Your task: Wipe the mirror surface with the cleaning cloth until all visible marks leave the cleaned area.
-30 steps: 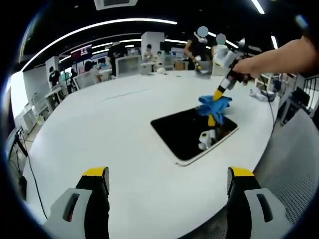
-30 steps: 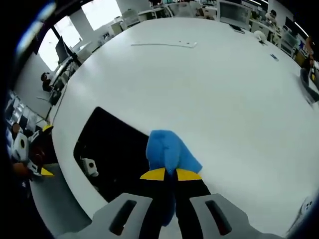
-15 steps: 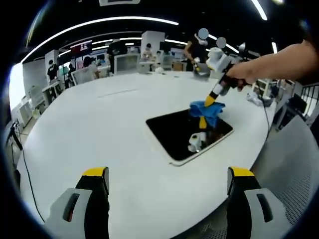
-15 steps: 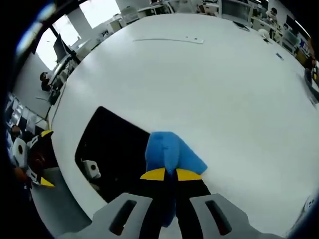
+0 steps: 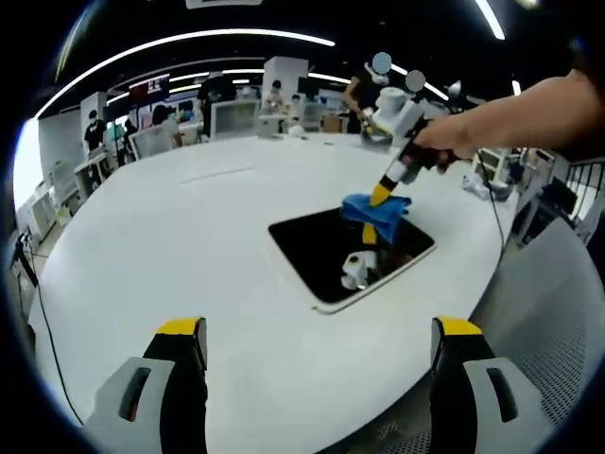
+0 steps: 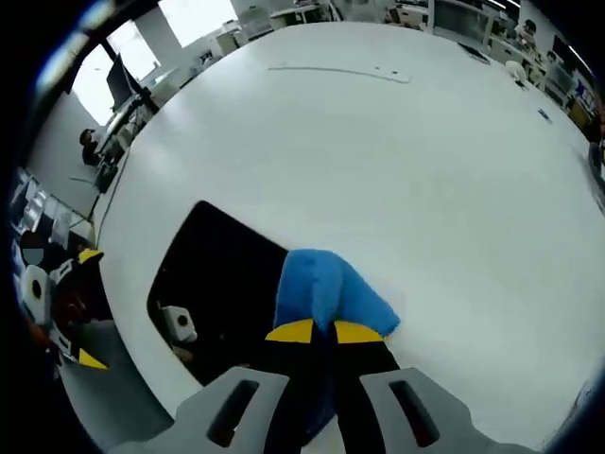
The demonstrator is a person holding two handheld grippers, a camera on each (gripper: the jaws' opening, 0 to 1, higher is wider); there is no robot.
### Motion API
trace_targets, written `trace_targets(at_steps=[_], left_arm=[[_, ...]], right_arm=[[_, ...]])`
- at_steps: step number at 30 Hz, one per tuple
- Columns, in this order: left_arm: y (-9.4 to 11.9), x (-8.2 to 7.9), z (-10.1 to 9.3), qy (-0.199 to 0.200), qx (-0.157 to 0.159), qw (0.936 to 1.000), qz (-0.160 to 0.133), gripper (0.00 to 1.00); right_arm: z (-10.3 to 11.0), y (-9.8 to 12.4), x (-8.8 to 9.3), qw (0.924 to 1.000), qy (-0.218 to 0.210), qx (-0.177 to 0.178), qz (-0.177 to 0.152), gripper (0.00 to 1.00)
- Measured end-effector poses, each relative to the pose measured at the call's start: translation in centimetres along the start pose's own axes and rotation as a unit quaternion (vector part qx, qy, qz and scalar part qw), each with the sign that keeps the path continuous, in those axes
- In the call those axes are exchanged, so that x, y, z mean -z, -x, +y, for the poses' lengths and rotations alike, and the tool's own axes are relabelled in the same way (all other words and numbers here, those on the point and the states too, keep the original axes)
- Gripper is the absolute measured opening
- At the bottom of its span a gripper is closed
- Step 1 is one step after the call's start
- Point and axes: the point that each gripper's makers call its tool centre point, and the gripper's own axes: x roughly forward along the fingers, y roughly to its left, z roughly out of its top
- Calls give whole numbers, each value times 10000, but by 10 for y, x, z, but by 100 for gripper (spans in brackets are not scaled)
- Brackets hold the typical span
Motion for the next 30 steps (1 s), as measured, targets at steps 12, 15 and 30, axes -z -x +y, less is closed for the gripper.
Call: trace_targets(at_steps=[12,15,30], left_arm=[[0,0,-2,-49,37,10000,25,99],[0,1,-2,-17,44,10000,41,99],[0,2,-5,-77,128,9999,80,99]], right_arm=[[22,-9,-12,9999,50,-65,-68,1],[27,-11,-15,9999,79,-65,-77,1],[55,-23,-32,9996,237,-112,-83,1]])
